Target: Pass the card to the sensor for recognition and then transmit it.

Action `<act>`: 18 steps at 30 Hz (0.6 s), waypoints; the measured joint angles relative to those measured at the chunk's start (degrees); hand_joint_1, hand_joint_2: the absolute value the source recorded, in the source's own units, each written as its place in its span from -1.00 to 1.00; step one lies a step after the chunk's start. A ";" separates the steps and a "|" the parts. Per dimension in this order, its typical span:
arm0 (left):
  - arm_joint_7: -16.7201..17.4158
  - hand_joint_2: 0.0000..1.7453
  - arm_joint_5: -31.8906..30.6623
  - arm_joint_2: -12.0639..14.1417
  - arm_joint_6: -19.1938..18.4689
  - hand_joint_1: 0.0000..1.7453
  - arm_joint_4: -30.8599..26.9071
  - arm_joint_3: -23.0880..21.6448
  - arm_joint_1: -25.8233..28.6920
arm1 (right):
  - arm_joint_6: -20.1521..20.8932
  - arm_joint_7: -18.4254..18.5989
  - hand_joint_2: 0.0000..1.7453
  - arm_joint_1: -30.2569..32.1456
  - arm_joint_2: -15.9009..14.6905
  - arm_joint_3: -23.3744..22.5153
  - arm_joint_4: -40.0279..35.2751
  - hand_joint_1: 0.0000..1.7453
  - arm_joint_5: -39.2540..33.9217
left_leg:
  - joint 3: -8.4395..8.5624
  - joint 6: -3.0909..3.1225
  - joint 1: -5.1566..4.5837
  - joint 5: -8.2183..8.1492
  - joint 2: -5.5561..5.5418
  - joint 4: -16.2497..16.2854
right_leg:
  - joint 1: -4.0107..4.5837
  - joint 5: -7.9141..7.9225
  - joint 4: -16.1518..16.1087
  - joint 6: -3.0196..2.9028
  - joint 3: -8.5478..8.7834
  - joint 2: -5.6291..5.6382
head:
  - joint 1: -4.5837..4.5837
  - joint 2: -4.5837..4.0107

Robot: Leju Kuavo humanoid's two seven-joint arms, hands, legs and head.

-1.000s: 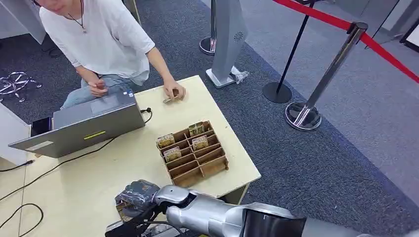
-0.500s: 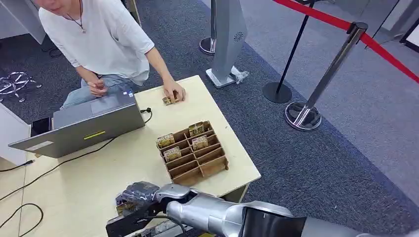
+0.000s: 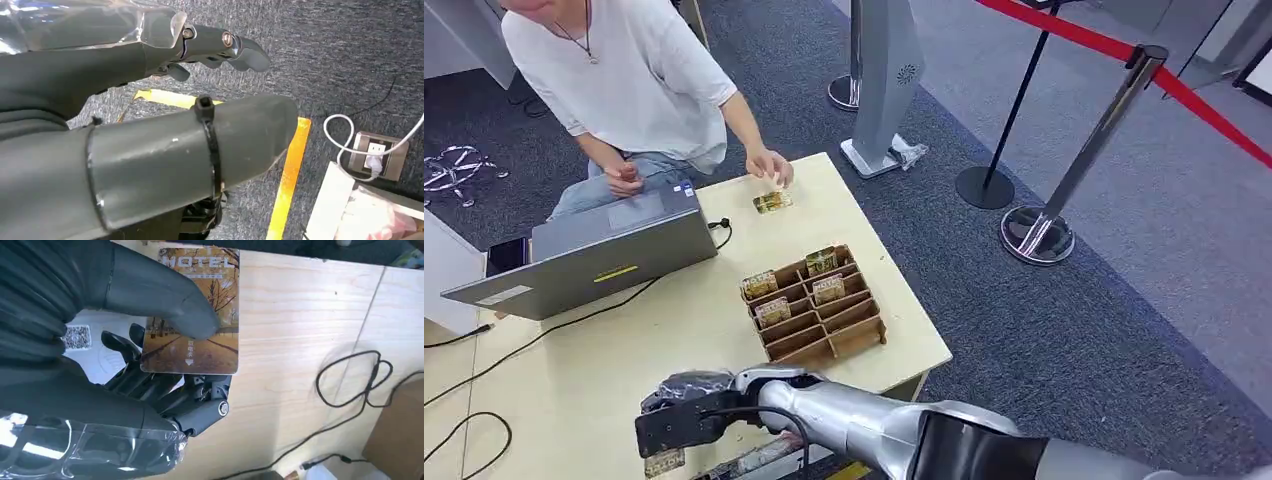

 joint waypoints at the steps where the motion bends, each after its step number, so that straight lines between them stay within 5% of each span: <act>1: 0.33 -1.00 0.04 0.02 -0.04 -1.00 0.00 0.00 -0.01 | -0.44 0.26 1.00 -0.19 0.00 -0.04 -0.15 1.00 0.00 | 0.00 0.00 0.00 0.00 0.00 0.00 | 0.00 0.00 0.00 0.00 0.00 0.00 | 0.00 0.00; 18: 1.10 -1.00 1.70 -0.26 2.16 -1.00 0.00 0.07 -0.01 | -5.57 4.35 1.00 -5.79 2.18 0.76 4.45 1.00 3.32 | -0.01 0.00 0.00 0.01 -0.01 0.00 | 0.00 0.01 0.00 0.00 0.00 -0.01 | 0.00 0.00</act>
